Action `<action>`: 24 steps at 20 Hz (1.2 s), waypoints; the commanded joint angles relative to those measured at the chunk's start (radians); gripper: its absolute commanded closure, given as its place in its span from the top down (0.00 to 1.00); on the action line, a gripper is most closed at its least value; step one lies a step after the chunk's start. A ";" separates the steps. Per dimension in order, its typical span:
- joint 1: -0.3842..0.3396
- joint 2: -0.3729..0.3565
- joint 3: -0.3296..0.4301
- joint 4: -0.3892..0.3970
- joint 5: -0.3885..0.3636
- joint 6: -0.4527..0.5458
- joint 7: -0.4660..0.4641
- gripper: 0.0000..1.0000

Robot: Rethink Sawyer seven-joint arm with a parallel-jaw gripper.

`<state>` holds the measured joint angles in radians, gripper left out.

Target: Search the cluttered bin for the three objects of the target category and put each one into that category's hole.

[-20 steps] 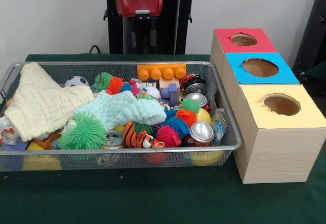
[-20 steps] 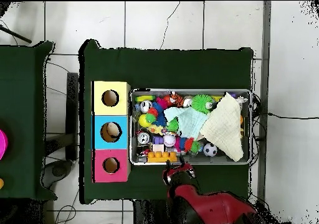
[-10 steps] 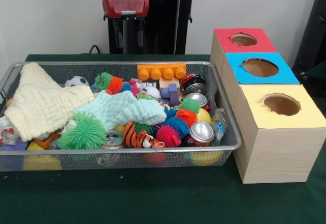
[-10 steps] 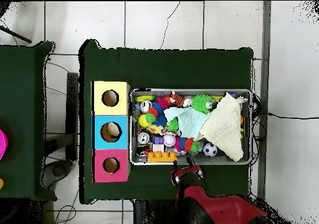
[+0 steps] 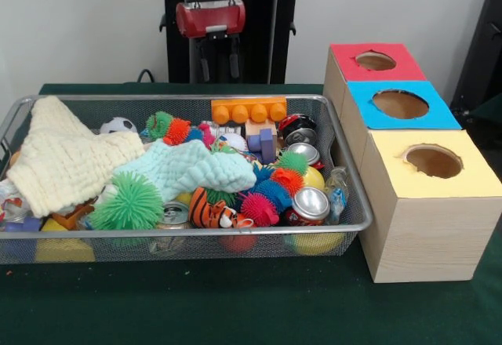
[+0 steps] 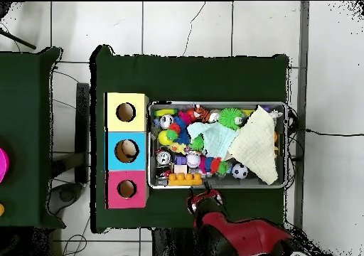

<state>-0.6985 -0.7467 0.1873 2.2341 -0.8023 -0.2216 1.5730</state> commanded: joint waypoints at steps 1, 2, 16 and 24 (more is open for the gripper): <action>-0.024 0.079 0.076 -0.169 -0.069 0.013 0.075 1.00; -0.022 0.082 0.073 -0.174 -0.066 0.008 0.077 1.00; -0.007 0.103 0.067 -0.222 -0.047 0.093 0.064 1.00; 0.229 0.170 -0.150 -0.249 0.095 -0.046 0.150 1.00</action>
<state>-0.5623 -0.6457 0.1122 2.1241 -0.7853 -0.2146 1.5730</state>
